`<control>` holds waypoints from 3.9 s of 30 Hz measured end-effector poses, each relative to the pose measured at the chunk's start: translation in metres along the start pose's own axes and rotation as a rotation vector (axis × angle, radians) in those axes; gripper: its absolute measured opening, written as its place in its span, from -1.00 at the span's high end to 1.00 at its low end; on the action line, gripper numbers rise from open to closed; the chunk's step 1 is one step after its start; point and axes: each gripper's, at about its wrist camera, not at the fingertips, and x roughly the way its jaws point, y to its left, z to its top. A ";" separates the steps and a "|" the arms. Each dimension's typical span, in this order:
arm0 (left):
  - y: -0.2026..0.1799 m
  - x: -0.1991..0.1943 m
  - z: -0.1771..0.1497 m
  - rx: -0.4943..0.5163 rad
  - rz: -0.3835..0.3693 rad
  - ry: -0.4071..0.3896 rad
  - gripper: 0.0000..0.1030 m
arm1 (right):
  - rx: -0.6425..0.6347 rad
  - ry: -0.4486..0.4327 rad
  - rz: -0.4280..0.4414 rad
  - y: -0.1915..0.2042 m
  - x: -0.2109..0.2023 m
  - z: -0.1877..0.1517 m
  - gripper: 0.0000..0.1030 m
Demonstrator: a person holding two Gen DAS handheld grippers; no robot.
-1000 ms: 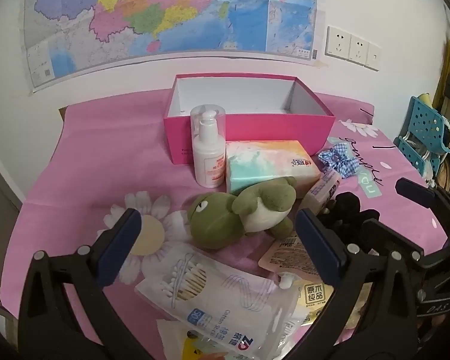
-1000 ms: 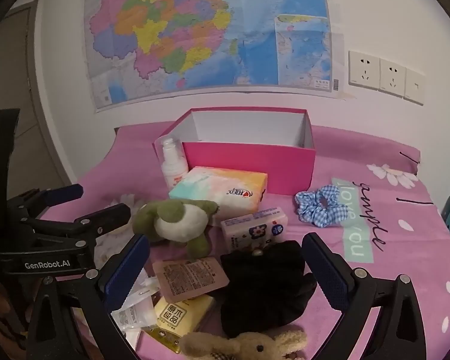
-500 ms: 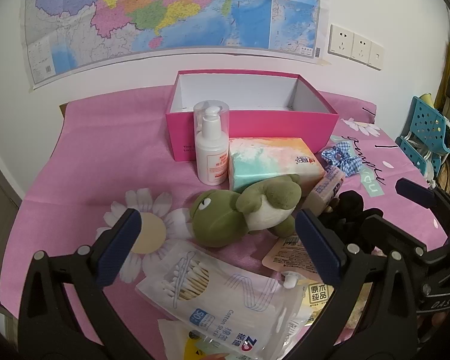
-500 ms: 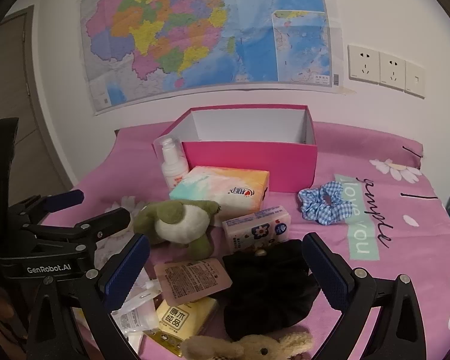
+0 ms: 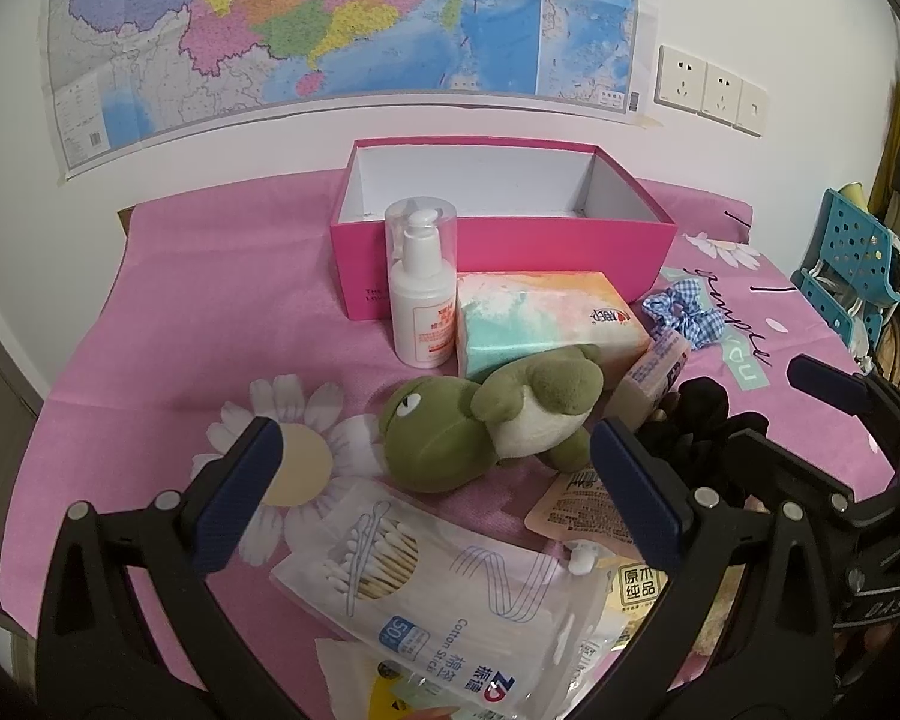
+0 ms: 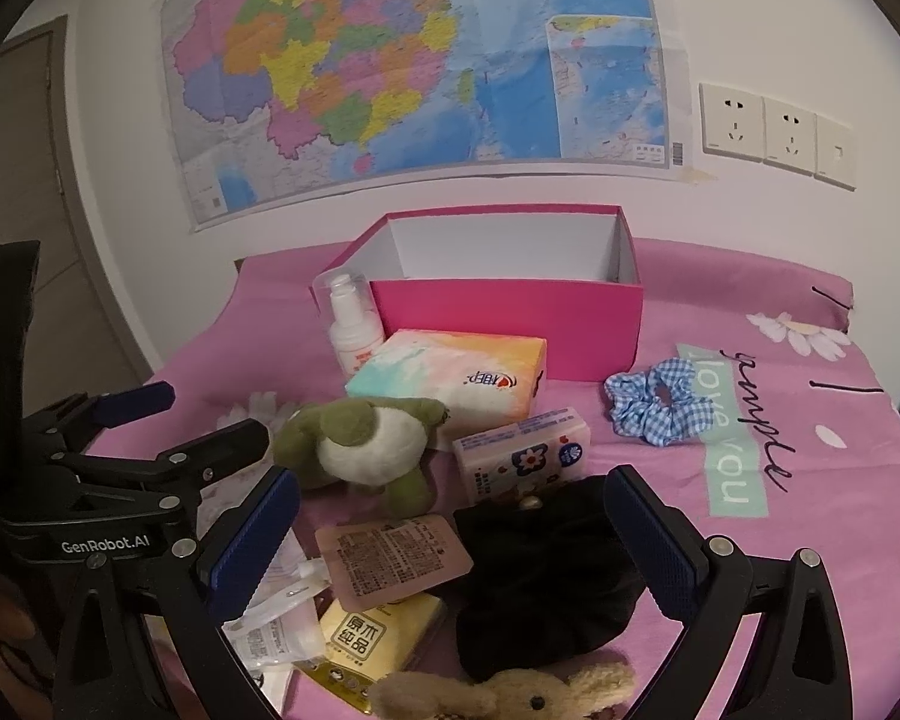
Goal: Organize soft objects
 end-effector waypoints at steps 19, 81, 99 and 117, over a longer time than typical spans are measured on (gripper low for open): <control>0.004 0.003 -0.003 0.001 -0.007 0.006 -0.98 | 0.000 0.020 0.038 0.004 0.004 0.001 -1.00; 0.075 0.029 -0.055 0.066 -0.314 0.197 -0.54 | 0.039 0.341 0.494 0.047 0.063 -0.029 0.83; 0.115 0.053 -0.056 0.008 -0.347 0.266 -0.55 | 0.048 0.456 0.526 0.067 0.095 -0.033 -0.01; 0.124 0.056 -0.029 -0.063 -0.496 0.205 -0.57 | -0.119 0.209 0.486 0.059 0.051 0.010 0.83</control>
